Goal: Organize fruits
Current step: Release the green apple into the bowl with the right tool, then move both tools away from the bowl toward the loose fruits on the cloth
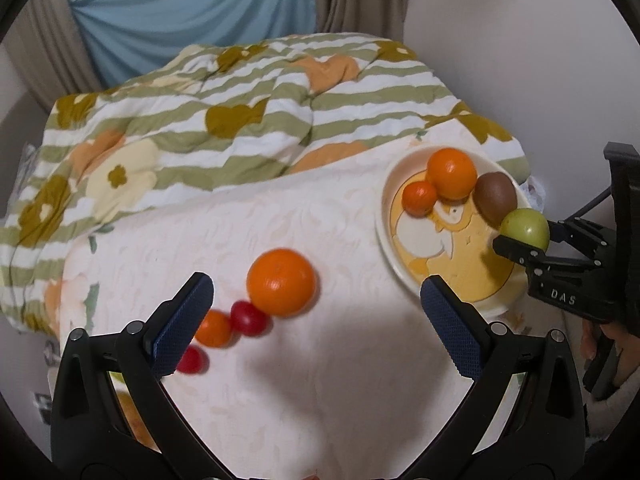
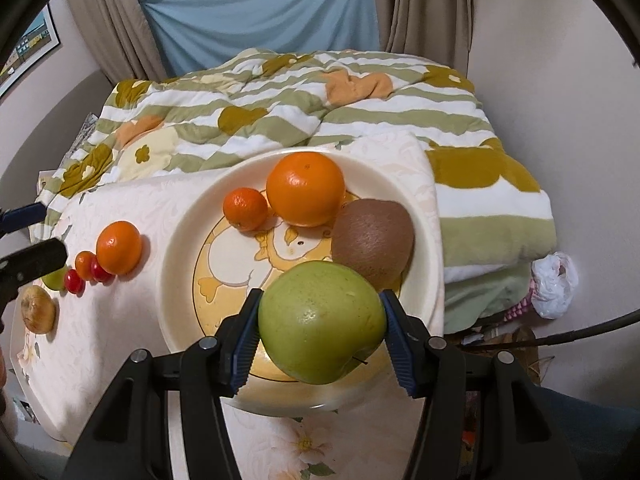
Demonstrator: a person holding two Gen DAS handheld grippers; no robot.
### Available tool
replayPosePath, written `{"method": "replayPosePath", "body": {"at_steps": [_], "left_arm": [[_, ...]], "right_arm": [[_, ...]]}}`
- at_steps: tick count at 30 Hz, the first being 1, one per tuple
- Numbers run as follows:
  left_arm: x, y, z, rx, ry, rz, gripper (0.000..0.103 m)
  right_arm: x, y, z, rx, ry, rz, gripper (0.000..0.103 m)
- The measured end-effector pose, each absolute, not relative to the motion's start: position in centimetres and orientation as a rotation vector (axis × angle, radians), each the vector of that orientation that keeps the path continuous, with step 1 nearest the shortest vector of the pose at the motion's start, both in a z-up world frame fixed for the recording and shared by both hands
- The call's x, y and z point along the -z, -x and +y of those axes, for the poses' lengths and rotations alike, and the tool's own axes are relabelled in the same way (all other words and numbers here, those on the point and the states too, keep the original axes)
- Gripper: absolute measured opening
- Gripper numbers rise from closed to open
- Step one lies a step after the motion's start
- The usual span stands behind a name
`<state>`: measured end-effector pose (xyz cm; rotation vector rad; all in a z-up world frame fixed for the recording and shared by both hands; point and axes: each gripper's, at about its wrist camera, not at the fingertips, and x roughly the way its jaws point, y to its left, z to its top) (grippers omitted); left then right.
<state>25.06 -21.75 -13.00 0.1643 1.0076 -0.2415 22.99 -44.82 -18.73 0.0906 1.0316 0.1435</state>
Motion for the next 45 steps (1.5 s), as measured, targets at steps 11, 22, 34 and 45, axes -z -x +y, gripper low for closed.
{"method": "replayPosePath", "body": {"at_steps": [11, 22, 34, 45], "left_arm": [[14.6, -22.8, -21.3, 0.211, -0.145, 1.033, 0.103], [13.5, -20.0, -21.2, 0.187, -0.118, 1.009, 0.103], [9.3, -15.2, -20.3, 0.133, -0.083, 0.922, 0.103], [5.9, -10.5, -15.1, -0.019, -0.027, 0.842, 0.103]], "right_arm": [[19.1, -22.0, -44.7, -0.132, -0.052, 0.982, 0.056], [16.5, -20.5, -45.4, -0.137, -0.063, 0.855, 0.102], [12.3, -16.5, -45.7, -0.153, -0.021, 0.826, 0.102], [8.4, -14.9, -43.4, -0.221, -0.005, 0.798, 0.103]]}}
